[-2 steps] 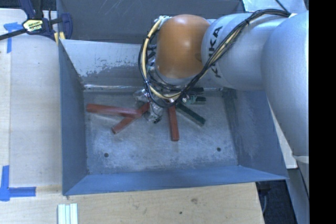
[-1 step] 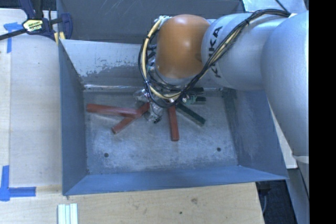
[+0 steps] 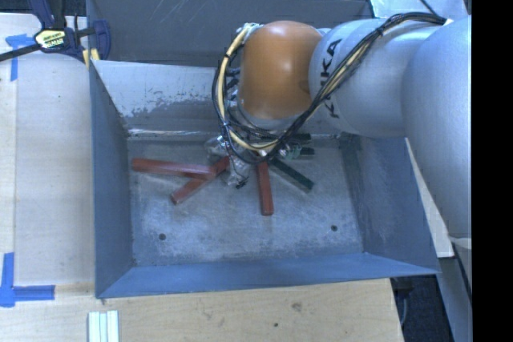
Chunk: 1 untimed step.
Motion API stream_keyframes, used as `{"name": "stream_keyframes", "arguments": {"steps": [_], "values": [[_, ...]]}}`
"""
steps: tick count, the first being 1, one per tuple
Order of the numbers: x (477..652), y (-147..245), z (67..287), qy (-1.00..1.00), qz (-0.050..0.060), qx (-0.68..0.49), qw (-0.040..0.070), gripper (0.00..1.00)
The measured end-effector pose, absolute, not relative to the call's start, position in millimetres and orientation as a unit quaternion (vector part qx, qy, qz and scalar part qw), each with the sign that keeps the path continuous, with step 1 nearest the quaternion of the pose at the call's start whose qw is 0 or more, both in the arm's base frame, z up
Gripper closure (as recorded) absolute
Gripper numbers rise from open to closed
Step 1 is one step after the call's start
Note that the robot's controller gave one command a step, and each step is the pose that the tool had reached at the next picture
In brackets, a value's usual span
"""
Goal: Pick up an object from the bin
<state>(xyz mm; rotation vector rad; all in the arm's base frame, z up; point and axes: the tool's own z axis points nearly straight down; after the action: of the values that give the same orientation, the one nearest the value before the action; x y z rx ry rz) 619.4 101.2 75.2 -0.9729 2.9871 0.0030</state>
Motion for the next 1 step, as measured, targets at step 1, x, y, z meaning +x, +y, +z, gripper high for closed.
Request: {"name": "stream_keyframes", "arguments": {"steps": [1], "values": [[619.4,101.1,90.4,0.951,0.001,-0.309,-0.001,1.00]]}}
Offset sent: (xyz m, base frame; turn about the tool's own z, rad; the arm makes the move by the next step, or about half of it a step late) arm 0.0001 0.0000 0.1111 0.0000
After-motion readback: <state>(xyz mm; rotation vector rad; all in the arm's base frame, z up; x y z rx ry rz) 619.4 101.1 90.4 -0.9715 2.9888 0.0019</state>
